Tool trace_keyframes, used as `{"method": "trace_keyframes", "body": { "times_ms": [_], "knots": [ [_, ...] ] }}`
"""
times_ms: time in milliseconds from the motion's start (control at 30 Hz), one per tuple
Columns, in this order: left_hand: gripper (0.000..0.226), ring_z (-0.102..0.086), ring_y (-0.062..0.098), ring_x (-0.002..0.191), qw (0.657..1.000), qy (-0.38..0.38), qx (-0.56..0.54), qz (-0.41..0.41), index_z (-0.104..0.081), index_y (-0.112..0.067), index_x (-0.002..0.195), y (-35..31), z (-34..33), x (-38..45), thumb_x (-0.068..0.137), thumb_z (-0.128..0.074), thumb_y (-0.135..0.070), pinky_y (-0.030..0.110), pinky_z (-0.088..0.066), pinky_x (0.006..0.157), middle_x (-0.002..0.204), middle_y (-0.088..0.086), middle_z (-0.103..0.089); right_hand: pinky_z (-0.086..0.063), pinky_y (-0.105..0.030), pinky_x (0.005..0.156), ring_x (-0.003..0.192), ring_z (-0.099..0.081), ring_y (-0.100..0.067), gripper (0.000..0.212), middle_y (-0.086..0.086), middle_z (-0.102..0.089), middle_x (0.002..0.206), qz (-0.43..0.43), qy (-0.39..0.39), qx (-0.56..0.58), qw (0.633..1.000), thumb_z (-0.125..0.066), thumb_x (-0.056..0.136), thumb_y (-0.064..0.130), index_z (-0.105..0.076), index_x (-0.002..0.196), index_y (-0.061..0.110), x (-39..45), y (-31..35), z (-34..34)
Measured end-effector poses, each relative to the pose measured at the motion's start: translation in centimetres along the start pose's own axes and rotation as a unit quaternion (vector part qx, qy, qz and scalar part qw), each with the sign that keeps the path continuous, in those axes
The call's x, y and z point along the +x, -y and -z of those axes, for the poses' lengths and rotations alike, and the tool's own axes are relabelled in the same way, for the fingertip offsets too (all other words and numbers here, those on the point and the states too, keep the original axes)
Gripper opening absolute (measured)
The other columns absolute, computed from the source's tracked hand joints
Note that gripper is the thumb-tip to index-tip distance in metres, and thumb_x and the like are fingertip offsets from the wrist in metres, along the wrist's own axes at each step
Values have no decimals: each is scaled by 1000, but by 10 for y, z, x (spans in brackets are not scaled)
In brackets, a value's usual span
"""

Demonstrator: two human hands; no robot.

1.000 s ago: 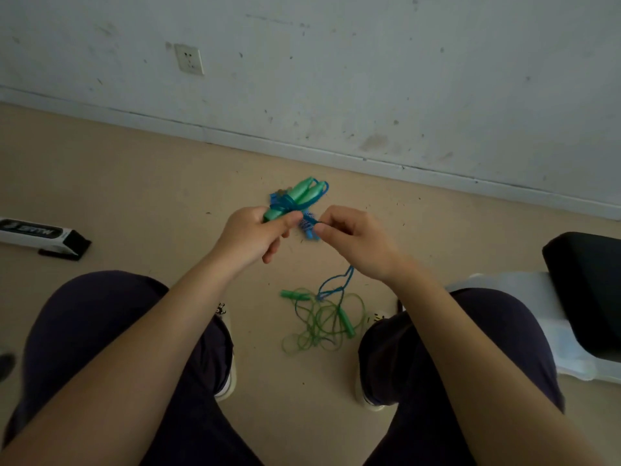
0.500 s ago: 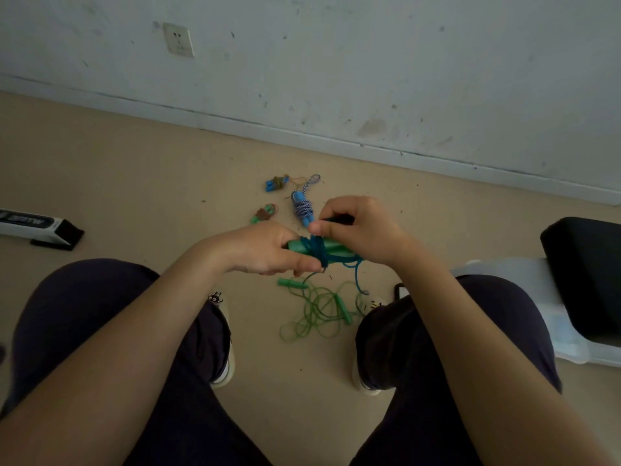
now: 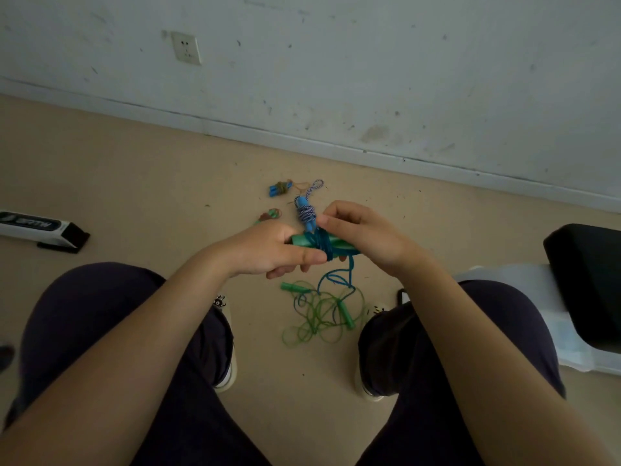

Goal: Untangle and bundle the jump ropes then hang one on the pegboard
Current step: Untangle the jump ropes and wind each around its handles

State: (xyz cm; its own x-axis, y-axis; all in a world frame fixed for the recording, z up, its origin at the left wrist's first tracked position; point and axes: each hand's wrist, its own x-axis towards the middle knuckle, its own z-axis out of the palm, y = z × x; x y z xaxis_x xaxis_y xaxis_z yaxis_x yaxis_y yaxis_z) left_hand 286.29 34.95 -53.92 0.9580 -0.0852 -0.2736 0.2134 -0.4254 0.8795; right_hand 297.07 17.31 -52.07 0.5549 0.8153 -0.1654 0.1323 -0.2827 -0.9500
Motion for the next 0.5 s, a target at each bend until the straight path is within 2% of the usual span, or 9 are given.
{"method": "trace_keyframes", "body": {
  "times_ms": [100,233,367,433,500],
  "knots": [
    [49,-50,13,45,1000,-5,-27,-3,-68,-23,68,0,0,0,72,-66,-72,23,-48,61,46,-3,-53,-49,-35,63,70,-58,-20,35,-8,-62,80,-17,23,72,997,-56,91,47,-63,89,13,-1,1,3],
    [52,-47,14,45,998,-20,-55,-7,-68,-18,75,0,-1,1,74,-66,-70,28,-46,61,47,-4,-52,-50,-31,65,74,-60,-21,44,-10,-65,86,-33,55,180,982,-49,94,51,-65,93,10,0,1,7],
    [49,-44,14,44,992,-45,-114,-15,-67,-12,77,-4,-1,0,84,-68,-60,21,-44,54,48,-3,-47,-50,-32,68,74,-60,-23,48,-12,-66,91,-21,82,282,956,-47,93,52,-65,101,8,1,1,8],
    [44,-41,12,43,985,-81,-152,-24,-65,-11,77,-7,0,0,86,-66,-54,19,-42,49,48,-4,-43,-48,-31,65,72,-60,-23,48,-13,-64,95,-13,88,290,953,-45,94,49,-62,113,8,1,0,6],
    [42,-40,12,41,977,-127,-168,-31,-63,-10,75,-10,-2,1,84,-64,-51,19,-39,46,47,-4,-41,-41,-29,61,68,-56,-20,43,-14,-60,99,-5,78,250,965,-49,94,43,-57,120,9,2,-1,4]
  ]
}}
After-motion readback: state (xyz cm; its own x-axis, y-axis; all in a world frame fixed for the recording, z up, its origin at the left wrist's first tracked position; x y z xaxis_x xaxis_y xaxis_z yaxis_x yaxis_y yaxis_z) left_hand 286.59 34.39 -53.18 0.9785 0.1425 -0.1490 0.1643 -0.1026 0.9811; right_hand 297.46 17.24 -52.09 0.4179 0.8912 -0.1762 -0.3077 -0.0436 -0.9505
